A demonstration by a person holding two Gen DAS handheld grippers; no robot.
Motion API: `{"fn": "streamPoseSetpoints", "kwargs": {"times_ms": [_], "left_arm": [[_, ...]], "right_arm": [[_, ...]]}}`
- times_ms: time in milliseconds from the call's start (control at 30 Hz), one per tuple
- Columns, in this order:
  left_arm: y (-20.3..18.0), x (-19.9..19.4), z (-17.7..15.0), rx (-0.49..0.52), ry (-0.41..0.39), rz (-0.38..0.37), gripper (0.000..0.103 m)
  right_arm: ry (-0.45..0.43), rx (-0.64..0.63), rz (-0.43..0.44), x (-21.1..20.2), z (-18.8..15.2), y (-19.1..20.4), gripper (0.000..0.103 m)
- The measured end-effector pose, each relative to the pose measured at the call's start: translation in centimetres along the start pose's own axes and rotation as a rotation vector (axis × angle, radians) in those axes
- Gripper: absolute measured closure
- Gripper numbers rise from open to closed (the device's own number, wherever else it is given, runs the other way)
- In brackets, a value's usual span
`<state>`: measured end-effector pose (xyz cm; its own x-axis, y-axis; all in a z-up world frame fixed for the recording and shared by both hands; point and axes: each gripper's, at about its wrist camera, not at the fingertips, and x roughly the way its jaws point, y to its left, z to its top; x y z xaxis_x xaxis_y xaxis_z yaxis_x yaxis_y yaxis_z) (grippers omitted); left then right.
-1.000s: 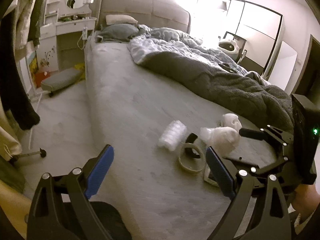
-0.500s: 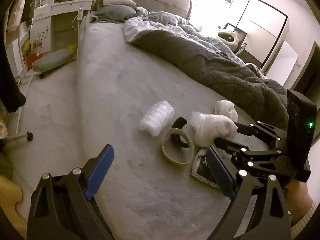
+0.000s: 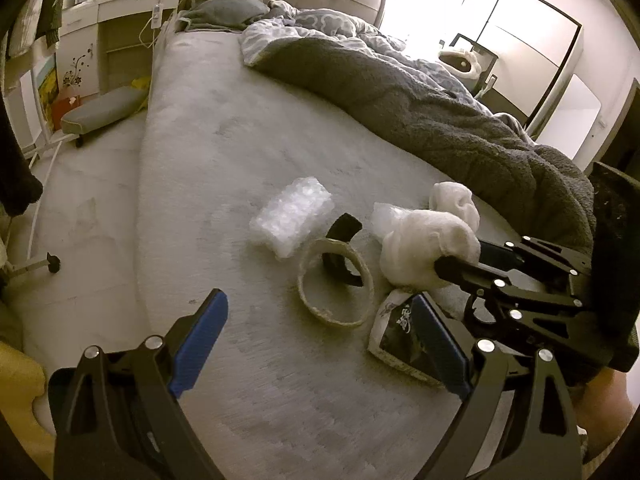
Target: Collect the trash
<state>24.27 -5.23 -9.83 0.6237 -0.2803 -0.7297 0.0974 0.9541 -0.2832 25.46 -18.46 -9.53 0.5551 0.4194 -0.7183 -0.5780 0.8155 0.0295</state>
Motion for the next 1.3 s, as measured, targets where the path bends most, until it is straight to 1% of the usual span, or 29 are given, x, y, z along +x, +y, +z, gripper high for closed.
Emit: {"fn": "streamPoseSetpoints", "kwargs": {"times_ms": [167,367,433,467,533,667,700,867,900,1100,1300], "left_arm": [[-0.5,0.6,0.1,0.01,0.003,0.018,0.009],[-0.8,1.3,0.1,-0.001,0.007,0.042,0.018],[-0.9,1.6,0.2,-0.003,0.01,0.051,0.024],[-0.9,1.8,0.3,-0.008,0.01,0.053,0.025],[-0.8,1.9,0.3,-0.023,0.011,0.045,0.033],[-0.6,2.2,0.4,-0.047,0.016,0.029,0.04],[-0.6,2.2,0.3,-0.049,0.017,0.026,0.043],[-0.8,2.4,0.3,-0.045,0.022,0.021,0.052],[-0.9,2.5,0.2,-0.042,0.023,0.021,0.056],[-0.8,2.0,0.1,-0.036,0.014,0.02,0.057],[-0.3,0.7,0.4,-0.044,-0.027,-0.003,0.057]], "right_arm": [[-0.028,0.026,0.021,-1.0,0.0,-0.9,0.073],[-0.064,0.064,0.033,-2.2,0.0,-1.9,0.073],[-0.078,0.077,0.034,-2.7,0.0,-2.4,0.073],[-0.082,0.083,0.035,-2.8,0.0,-2.7,0.073],[-0.086,0.092,0.033,-3.0,-0.2,-3.1,0.073],[-0.086,0.104,0.028,-3.2,-0.5,-3.6,0.073],[-0.087,0.106,0.027,-3.2,-0.6,-3.7,0.073],[-0.089,0.119,0.028,-3.5,-0.7,-4.1,0.073],[-0.091,0.122,0.03,-3.5,-0.7,-4.1,0.073],[-0.105,0.133,0.043,-3.8,-0.2,-3.9,0.073],[-0.109,0.125,0.051,-3.9,0.7,-2.8,0.073]]}}
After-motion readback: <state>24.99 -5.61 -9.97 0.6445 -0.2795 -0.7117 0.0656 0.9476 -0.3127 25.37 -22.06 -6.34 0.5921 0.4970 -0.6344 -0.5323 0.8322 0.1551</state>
